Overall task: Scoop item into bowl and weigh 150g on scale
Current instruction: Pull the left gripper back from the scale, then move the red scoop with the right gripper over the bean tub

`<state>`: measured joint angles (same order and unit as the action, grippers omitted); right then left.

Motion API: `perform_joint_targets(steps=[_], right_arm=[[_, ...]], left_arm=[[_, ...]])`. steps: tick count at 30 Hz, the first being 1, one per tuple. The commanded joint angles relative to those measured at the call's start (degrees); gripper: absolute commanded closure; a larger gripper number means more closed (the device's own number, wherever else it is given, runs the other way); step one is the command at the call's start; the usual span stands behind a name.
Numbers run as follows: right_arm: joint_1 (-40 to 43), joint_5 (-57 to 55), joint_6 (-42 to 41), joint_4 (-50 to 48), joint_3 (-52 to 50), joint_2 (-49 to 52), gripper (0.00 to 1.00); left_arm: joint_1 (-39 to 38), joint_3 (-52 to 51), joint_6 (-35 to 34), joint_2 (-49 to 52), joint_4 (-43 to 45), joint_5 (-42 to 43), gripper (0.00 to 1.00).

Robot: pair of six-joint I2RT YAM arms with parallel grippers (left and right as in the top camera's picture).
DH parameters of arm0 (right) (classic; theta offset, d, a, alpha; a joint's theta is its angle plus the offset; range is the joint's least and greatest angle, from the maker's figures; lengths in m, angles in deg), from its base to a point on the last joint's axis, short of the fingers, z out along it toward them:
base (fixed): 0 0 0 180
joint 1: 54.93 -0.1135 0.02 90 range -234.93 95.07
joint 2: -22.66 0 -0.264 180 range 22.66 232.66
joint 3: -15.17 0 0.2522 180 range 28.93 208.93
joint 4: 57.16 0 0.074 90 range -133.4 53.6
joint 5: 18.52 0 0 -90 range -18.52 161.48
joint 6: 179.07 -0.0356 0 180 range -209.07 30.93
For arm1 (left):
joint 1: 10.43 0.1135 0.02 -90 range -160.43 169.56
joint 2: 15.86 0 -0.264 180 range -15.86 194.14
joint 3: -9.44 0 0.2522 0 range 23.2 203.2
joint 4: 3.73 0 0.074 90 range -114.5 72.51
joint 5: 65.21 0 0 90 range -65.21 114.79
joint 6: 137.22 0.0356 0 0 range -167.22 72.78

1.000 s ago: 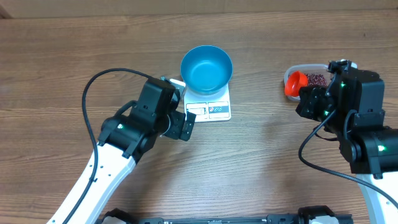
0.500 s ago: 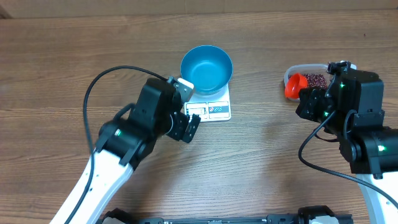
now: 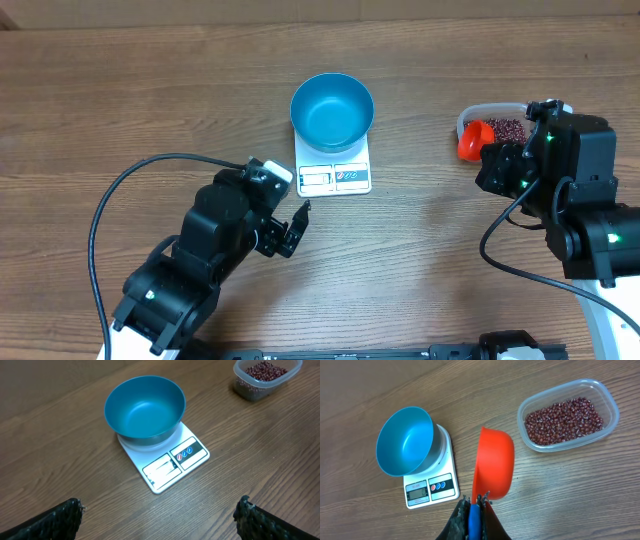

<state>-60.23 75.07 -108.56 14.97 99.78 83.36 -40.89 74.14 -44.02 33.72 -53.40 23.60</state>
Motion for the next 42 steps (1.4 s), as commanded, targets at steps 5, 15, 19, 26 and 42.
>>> perform_joint_targets(steps=[5, 15, 19, 26, 42], right_arm=[[-0.22, -0.52, -0.17, -0.20, 1.60, -0.15, 0.96], [-0.22, -0.52, -0.15, -0.17, 1.60, -0.15, 0.96], [-0.22, -0.52, -0.17, -0.13, 1.60, -0.15, 0.96], [-0.22, -0.52, -0.15, -0.13, 1.60, -0.15, 0.96], [-0.22, -0.55, -0.15, -0.42, 1.60, -0.15, 0.96]], left_arm=[[-0.33, -0.70, 0.63, 1.55, 0.15, 0.81, 0.00], [-0.33, -0.70, 0.61, 6.47, -0.22, 0.81, 0.00], [-0.33, -0.70, -0.28, 7.32, -0.17, 0.83, 0.00], [-0.33, -0.70, -3.91, 7.32, 1.46, 0.81, 0.01], [-0.33, -0.70, -4.66, 7.32, 1.42, 0.81, 0.00]])
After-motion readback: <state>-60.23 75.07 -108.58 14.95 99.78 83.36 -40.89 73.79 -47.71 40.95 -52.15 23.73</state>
